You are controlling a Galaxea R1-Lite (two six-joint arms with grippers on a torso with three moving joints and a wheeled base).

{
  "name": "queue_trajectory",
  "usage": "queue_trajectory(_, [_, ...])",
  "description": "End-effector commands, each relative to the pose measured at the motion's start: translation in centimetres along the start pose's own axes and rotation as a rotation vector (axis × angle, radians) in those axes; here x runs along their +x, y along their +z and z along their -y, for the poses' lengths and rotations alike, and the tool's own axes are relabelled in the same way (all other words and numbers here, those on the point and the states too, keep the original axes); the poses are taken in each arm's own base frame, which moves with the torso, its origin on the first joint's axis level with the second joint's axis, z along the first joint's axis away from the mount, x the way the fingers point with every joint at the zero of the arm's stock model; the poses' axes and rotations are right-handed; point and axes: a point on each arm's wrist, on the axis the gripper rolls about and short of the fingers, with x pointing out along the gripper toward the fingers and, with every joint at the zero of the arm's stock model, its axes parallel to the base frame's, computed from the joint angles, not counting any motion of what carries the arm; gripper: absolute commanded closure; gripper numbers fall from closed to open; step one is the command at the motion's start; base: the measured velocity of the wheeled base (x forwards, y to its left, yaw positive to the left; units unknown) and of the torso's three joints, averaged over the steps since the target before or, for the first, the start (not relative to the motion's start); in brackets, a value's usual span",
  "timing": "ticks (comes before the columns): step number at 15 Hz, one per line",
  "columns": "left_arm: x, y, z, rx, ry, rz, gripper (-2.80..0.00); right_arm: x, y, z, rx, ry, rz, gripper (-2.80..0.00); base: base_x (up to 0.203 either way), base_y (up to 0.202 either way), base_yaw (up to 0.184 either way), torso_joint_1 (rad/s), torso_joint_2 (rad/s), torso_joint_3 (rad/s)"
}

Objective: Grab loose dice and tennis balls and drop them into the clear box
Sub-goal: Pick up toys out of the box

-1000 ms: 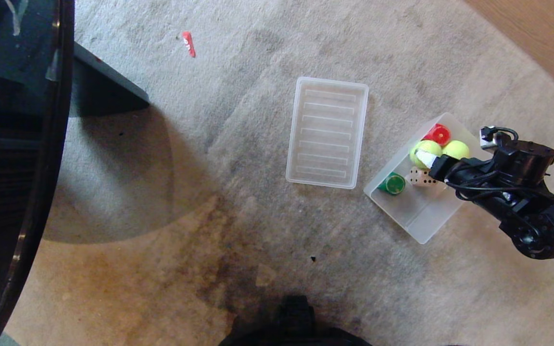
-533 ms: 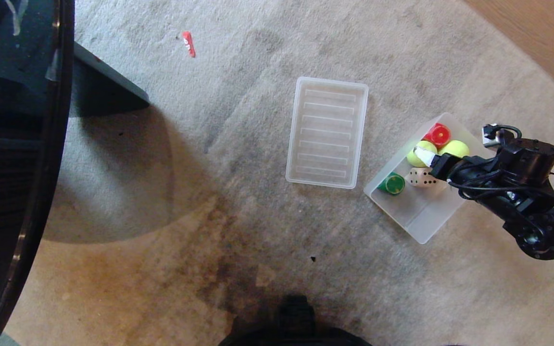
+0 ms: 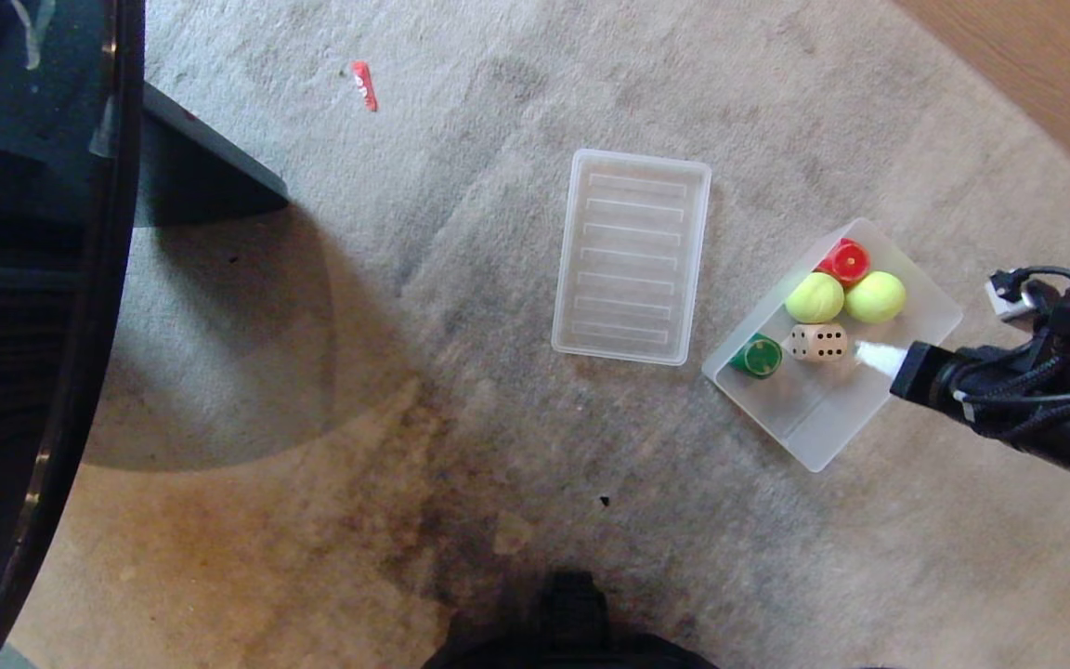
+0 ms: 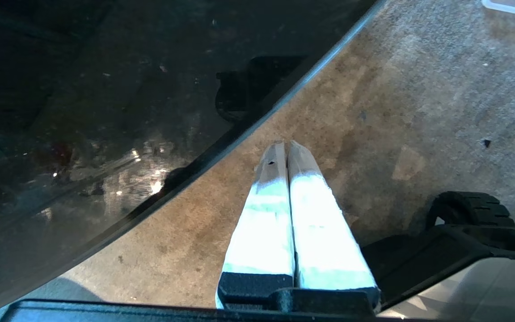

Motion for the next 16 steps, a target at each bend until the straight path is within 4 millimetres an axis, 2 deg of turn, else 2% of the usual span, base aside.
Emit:
queue_trajectory(1, [0.0,0.0,0.0,-0.001,0.001,-0.002,0.00,-4.8,-0.4,-0.4,-0.020,-0.022,-0.051,0.00,0.000,0.000,0.000,0.000,0.00,0.000])
queue_trajectory(4, [0.0,0.0,0.0,-0.001,0.001,-0.002,0.00,-9.7,-1.0,-0.7,-0.106,-0.085,-0.079,0.00,0.000,0.000,0.000,0.000,0.00,0.000])
queue_trajectory(5, [0.0,0.0,0.0,-0.001,0.001,-0.002,0.00,-10.7,-1.8,-0.5,-0.137,-0.119,-0.124,0.00,0.000,0.000,0.000,0.000,0.00,0.000])
queue_trajectory(9, [0.0,0.0,0.0,0.000,0.001,-0.002,0.00,-11.0,-2.4,-0.3,-0.159,-0.142,-0.155,0.00,0.000,0.000,0.000,0.000,0.00,0.000])
queue_trajectory(10, [0.0,0.0,0.0,0.000,0.001,0.000,0.00,-11.9,-3.3,-0.1,-0.172,-0.158,-0.205,0.00,0.000,0.000,0.000,0.000,0.00,0.000])
queue_trajectory(12, [0.0,0.0,0.0,0.000,0.001,-0.002,0.00,-15.4,-4.6,-0.1,-0.200,-0.175,-0.227,0.00,0.000,0.000,0.000,0.000,0.00,0.000])
queue_trajectory(13, [0.0,0.0,0.0,0.000,0.001,-0.002,0.00,-17.9,-5.3,-0.2,-0.216,-0.175,-0.193,0.00,0.000,0.000,0.000,0.000,0.00,0.000])
queue_trajectory(14, [0.0,0.0,0.0,0.000,0.001,-0.002,0.00,-20.8,-6.4,-0.2,-0.234,-0.172,-0.120,0.00,0.000,0.000,0.000,0.000,0.00,0.000])
queue_trajectory(16, [0.0,0.0,0.0,0.000,0.001,-0.002,0.00,-24.4,-9.3,0.1,-0.264,-0.176,-0.025,0.00,0.000,0.000,0.000,0.000,0.00,0.000])
